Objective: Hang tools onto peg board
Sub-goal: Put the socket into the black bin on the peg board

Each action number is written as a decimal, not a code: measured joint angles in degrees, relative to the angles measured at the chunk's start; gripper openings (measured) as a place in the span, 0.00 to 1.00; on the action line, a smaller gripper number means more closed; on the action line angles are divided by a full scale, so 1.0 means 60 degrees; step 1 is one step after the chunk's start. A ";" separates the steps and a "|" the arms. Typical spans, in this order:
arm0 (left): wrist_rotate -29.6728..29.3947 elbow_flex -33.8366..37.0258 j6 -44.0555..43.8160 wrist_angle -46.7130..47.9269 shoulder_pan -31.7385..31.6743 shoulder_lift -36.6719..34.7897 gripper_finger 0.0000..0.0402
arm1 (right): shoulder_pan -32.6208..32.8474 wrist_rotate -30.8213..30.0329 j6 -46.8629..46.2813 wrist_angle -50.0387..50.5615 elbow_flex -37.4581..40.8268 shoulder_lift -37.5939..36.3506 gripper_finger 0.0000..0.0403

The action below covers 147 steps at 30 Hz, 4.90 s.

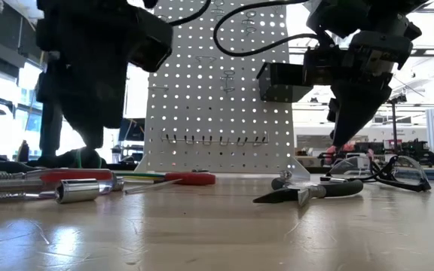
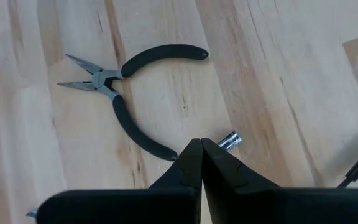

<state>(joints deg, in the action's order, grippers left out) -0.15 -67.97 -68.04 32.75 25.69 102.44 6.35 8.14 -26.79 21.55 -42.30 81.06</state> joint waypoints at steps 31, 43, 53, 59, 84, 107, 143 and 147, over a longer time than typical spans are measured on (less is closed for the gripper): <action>-0.0908 0.0162 -0.0595 -0.0470 0.0649 0.1336 0.17 | 0.0000 0.0088 -0.0821 -0.0455 0.0004 -0.0004 0.00; -0.0812 0.0206 0.2844 0.0475 0.0223 0.0452 0.12 | 0.0000 -0.0055 -0.1049 -0.0494 0.0004 -0.0004 0.00; 0.0327 0.0434 0.4920 0.0451 0.0826 0.0316 0.41 | -0.0011 -0.0276 -0.1133 -0.0494 0.0004 -0.0004 0.00; 0.0038 0.0429 0.5034 -0.0532 0.1373 0.0429 0.48 | -0.0015 -0.0908 -0.1047 -0.0493 0.0002 -0.0004 0.00; -0.0745 0.0427 0.6115 -0.0494 0.0826 0.0989 0.48 | -0.0066 -0.1188 -0.0710 -0.0501 0.0011 0.0000 0.00; -0.0251 0.0435 0.5279 -0.0091 0.0298 0.0750 0.11 | -0.0064 -0.0818 -0.0785 -0.0490 0.0011 -0.0026 0.00; -0.0221 -0.4932 1.1654 -0.5117 -0.5868 0.1432 0.19 | -0.0058 -0.5066 -0.1764 -0.1669 -0.0007 -0.5979 0.00; -0.0792 -0.4906 1.2483 -0.4477 -0.5875 0.1383 0.31 | -0.0058 -0.5304 -0.1788 -0.1685 -0.0007 -0.5952 0.00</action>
<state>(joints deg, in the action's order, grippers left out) -4.90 -97.41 6.86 5.88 -9.56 110.74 6.00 -23.68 -37.52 11.44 -42.35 45.34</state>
